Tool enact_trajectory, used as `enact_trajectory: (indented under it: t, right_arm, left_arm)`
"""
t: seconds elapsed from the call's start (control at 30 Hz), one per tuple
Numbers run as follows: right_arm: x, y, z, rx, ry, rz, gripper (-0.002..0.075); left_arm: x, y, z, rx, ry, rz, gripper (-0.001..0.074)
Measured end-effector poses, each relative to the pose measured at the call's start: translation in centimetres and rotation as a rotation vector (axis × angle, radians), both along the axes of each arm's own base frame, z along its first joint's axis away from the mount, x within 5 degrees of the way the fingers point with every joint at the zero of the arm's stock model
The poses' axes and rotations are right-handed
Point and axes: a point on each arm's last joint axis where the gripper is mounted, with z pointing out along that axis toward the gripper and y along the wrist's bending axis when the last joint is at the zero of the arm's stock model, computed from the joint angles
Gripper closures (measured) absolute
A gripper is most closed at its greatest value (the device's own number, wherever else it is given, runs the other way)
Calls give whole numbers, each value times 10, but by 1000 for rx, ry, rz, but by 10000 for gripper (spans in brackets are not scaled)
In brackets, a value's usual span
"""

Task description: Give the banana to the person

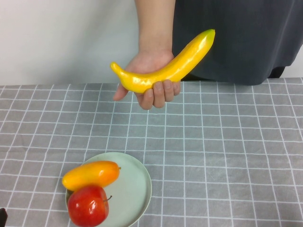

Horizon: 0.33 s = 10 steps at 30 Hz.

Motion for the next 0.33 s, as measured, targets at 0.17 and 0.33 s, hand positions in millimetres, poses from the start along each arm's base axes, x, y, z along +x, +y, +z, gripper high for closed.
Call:
enact_trajectory:
  t: [0.17, 0.33]
  right_arm:
    - [0, 0, 0, 0, 0, 0, 736]
    - [0, 0, 0, 0, 0, 0, 736]
  left_arm:
    - [0, 0, 0, 0, 0, 0, 731]
    - [0, 0, 0, 0, 0, 0, 731]
